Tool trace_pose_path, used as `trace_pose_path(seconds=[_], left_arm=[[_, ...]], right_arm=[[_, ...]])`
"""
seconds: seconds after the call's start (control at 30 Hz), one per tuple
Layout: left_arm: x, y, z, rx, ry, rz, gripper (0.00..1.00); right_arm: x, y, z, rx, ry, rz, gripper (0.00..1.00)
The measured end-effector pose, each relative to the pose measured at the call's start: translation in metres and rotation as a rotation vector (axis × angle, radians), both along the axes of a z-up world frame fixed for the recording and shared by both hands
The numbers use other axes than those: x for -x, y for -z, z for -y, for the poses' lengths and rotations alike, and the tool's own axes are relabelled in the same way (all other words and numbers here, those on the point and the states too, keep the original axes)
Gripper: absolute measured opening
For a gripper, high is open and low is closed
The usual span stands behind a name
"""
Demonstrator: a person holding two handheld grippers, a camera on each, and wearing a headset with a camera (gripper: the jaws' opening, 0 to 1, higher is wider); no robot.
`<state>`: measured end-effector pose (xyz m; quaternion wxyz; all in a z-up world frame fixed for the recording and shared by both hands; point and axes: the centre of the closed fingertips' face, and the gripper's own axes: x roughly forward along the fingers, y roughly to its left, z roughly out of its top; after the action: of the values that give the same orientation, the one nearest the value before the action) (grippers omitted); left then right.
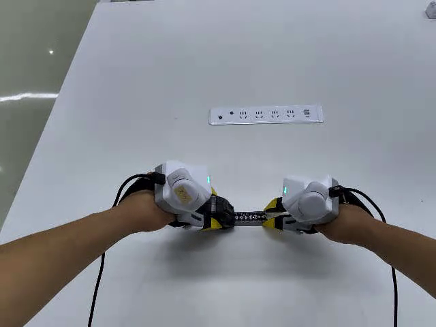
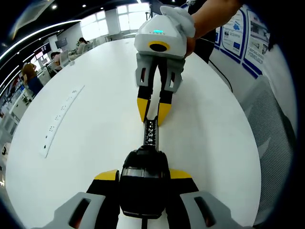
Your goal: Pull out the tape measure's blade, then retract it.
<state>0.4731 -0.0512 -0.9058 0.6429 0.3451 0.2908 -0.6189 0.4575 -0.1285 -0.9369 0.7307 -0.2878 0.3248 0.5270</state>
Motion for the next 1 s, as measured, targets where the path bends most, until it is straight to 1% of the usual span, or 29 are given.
trace_pose_path(seconds=[0.23,0.47,1.0], left_arm=[[0.0,0.001,0.0,-0.001,0.003,0.002,0.34],[0.0,0.001,0.001,-0.003,0.008,0.001,0.34],[0.0,0.001,0.001,-0.007,0.012,0.001,0.34]], right_arm=[[0.001,0.0,0.006,-0.004,-0.005,-0.004,0.11],[0.002,-0.001,0.008,-0.008,-0.008,-0.001,0.11],[0.002,0.0,0.017,-0.012,0.015,-0.012,0.11]])
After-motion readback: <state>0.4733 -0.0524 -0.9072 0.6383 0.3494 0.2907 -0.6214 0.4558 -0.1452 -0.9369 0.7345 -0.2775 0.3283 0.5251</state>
